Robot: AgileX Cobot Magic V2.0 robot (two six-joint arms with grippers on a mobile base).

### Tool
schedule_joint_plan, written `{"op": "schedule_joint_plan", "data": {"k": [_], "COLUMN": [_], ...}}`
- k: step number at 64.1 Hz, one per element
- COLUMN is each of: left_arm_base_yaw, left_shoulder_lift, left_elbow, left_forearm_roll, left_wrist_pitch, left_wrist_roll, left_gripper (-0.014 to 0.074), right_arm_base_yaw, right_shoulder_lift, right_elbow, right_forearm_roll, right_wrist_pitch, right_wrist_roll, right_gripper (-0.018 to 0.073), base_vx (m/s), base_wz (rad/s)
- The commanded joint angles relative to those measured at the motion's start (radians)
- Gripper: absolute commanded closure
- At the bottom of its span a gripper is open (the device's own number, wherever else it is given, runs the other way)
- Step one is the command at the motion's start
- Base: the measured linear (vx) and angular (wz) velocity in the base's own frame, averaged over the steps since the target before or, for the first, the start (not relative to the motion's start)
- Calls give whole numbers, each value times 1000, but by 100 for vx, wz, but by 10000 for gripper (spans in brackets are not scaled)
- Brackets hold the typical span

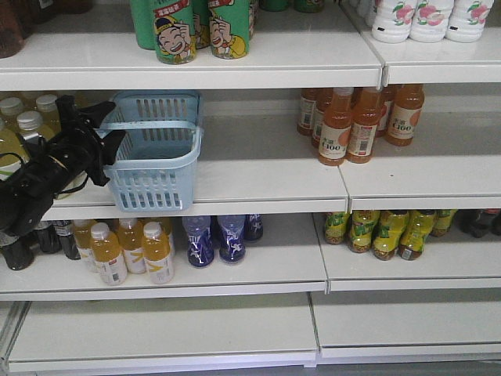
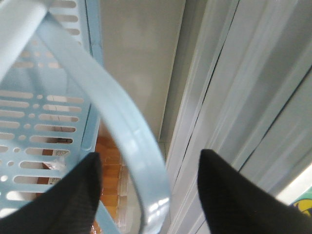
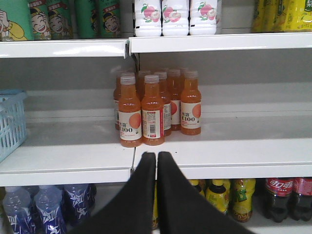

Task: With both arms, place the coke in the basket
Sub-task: 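Close the left gripper on the light-blue basket handle, then lift the basket off the shelf with the left gripper and lower it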

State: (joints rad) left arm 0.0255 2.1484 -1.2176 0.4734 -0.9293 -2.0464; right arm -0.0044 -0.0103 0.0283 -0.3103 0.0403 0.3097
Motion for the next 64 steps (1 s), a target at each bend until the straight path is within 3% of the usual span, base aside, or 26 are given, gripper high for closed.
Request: {"op": "schedule_joint_plan", "data": {"k": [1,14,20,27,35,44,52,64], "left_arm_base_yaw": [-11,-11,-11,-11,-16,-42,-97,-202], "left_shoulder_lift": [-55,-55,-55,-55,-57,-82,-149,-268], "left_elbow": [-28,-28,-28,-28,-28,-8,116,391], "left_forearm_roll": [-20,51,101,215,414,596,662,674], "left_wrist_pitch": [-79,-59,-101,-195,-310,-419,-443,-445], "left_wrist_roll": [-7,8,6,-22,-118,-118,-117,-116], "left_gripper": [302,605,605,604,604,604,604,604], "right_arm_base_yaw": [-5,-5,-5,-5,-5,-5,-5,-5], "right_shoulder_lift": [2,2,2,2,2,2,2,2], "right_elbow": [8,8,8,8,8,8,8,8], "right_forearm_roll": [-12,-12,-12,-12,-12,-12,-12,-12], "right_wrist_pitch": [-68,-68,-68,-68,-68,-68,-68,-68], "right_wrist_roll": [-3,-3,-3,-3,-3,-3,-3,-3], "right_gripper": [564,564,564,564,564,564,564,564], "base_vx": [0,0,0,0,0,0,0,0], "base_wz": [0,0,0,0,0,0,0,0]}}
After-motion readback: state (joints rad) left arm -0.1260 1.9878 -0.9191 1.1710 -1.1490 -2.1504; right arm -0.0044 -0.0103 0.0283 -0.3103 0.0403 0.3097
